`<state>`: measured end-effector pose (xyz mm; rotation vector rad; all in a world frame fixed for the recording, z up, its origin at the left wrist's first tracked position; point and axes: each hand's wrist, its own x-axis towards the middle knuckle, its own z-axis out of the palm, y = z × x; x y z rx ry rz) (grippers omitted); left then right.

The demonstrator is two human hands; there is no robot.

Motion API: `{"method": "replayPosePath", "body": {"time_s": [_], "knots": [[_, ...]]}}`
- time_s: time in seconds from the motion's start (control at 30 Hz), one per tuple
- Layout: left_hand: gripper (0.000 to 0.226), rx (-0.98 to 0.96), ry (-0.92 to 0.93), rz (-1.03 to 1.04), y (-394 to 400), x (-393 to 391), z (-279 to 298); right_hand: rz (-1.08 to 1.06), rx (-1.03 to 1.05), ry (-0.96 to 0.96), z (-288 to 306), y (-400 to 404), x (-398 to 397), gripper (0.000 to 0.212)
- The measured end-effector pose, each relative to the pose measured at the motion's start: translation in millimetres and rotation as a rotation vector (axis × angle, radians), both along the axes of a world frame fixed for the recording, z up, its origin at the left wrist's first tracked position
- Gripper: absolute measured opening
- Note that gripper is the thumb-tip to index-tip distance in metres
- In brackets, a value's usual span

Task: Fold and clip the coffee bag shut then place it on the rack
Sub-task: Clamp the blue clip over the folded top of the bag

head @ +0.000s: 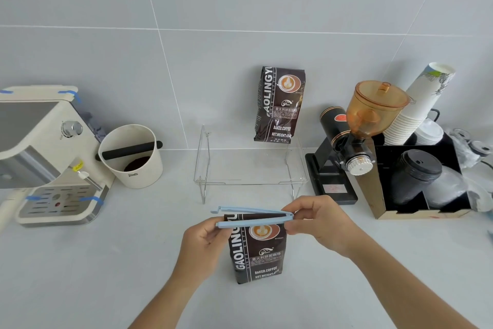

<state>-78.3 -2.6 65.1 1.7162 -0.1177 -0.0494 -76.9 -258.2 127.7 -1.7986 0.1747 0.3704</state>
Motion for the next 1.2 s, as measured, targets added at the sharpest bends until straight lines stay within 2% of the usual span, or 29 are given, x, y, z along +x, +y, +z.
{"method": "replayPosePath", "body": {"time_s": [0.23,0.33,0.4,0.47,0.57,0.6,0.73,0.87,1.0,1.2], "knots": [[0.031,-0.068,0.046,-0.012,0.7,-1.8,-1.8,0.054,-0.116,-0.066,4.1,4.0,-2.9,0.028],[0.028,-0.154,0.157,-0.042,3.1,-2.4,-2.0,0.052,-0.12,-0.112,3.8,4.9,-4.3,0.025],[0.037,-0.119,0.225,-0.024,9.5,-1.5,-2.2,0.062,-0.13,-0.141,3.3,4.1,-5.3,0.027],[0.056,0.012,0.23,0.004,19.7,0.5,-1.2,0.082,-0.144,-0.161,2.8,3.9,-6.3,0.028],[0.077,0.244,0.095,-0.085,36.9,8.5,8.9,0.092,-0.153,-0.176,3.9,5.1,-7.1,0.027],[0.075,0.353,0.032,-0.147,41.1,13.5,13.9,0.092,-0.162,-0.18,4.7,5.4,-6.7,0.025],[0.038,0.721,-0.099,-0.386,45.6,35.5,41.2,0.1,-0.208,-0.181,4.6,5.1,-6.9,0.016],[0.042,0.953,-0.129,-0.494,46.4,44.8,50.8,0.076,-0.222,-0.146,1.3,5.5,-8.8,0.015],[0.049,1.058,-0.146,-0.583,45.6,49.9,56.6,0.101,-0.22,-0.162,0.2,3.1,-10.1,0.015],[0.042,1.177,-0.267,-0.688,44.6,54.1,58.7,0.109,-0.179,-0.196,-3.7,4.5,-9.1,0.016]]}}
